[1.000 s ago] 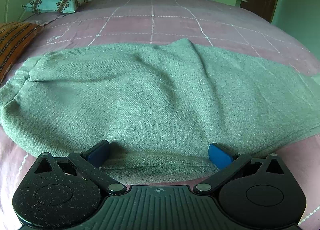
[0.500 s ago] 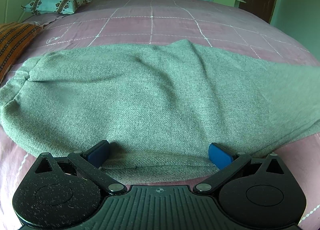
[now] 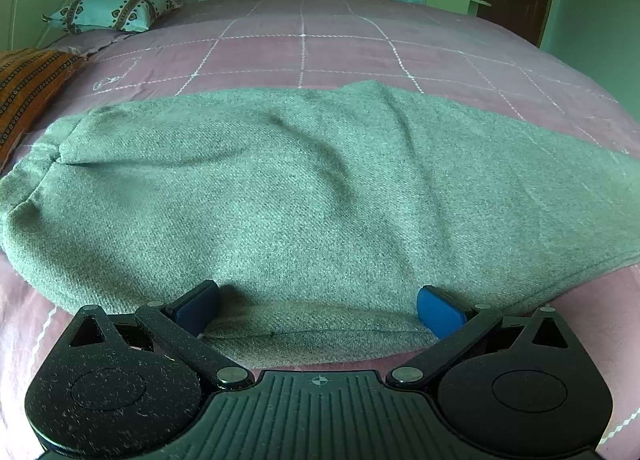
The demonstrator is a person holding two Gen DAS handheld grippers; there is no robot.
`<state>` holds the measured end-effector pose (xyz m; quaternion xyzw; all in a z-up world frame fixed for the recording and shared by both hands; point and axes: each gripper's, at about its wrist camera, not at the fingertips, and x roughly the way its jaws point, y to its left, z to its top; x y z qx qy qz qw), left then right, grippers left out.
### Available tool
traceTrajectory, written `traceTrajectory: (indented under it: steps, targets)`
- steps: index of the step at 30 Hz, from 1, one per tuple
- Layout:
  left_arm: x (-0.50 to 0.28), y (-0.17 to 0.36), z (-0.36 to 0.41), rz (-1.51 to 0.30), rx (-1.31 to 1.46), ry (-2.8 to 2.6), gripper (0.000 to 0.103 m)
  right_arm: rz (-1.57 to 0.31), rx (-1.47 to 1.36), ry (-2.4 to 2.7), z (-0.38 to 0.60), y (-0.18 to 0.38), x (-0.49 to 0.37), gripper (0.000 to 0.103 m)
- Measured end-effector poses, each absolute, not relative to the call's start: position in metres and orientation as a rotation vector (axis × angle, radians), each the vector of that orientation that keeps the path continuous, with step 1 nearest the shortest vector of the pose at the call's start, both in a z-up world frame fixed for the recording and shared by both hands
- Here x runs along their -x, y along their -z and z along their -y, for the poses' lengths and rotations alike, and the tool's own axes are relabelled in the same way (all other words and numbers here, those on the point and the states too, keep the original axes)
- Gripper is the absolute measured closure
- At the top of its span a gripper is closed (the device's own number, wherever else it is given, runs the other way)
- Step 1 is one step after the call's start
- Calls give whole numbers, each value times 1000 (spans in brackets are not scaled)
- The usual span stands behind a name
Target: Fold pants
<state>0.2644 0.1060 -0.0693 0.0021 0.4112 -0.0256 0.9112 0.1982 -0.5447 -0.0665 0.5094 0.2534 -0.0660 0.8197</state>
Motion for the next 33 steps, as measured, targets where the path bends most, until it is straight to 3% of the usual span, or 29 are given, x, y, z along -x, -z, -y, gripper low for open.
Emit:
traceTrajectory:
  steps: [2, 5, 7, 10, 12, 13, 22, 26, 28, 29, 33]
  targets:
    - [-264, 69, -107, -846, 0, 57, 0, -501, -913, 97, 534, 36, -208, 103]
    - [-263, 69, -107, -846, -1, 59, 0, -273, -677, -70, 508, -33, -198, 103]
    - [-262, 69, -107, -840, 0, 56, 0, -182, -630, -126, 503, -48, -187, 103]
    - [-260, 71, -106, -828, 0, 49, 0, -304, -595, -21, 512, -8, -199, 103]
    - [-260, 70, -106, -827, 1, 50, 0, -573, -709, 113, 531, 51, -224, 103]
    - [-260, 70, -107, -829, 4, 52, 0, -606, -730, 132, 535, 68, -226, 103]
    - [-261, 70, -105, -829, -3, 47, 0, -556, -810, 99, 543, 72, -212, 103]
    - [-261, 71, -104, -828, -3, 45, 0, -656, -784, 102, 539, 70, -215, 103]
    - [-260, 70, -104, -828, -1, 47, 0, -596, -833, 96, 545, 63, -203, 91]
    - [-261, 70, -105, -827, -1, 48, 0, -539, -860, 107, 548, 60, -191, 89]
    - [-260, 71, -104, -822, -2, 45, 0, -496, -924, 186, 561, 67, -168, 102]
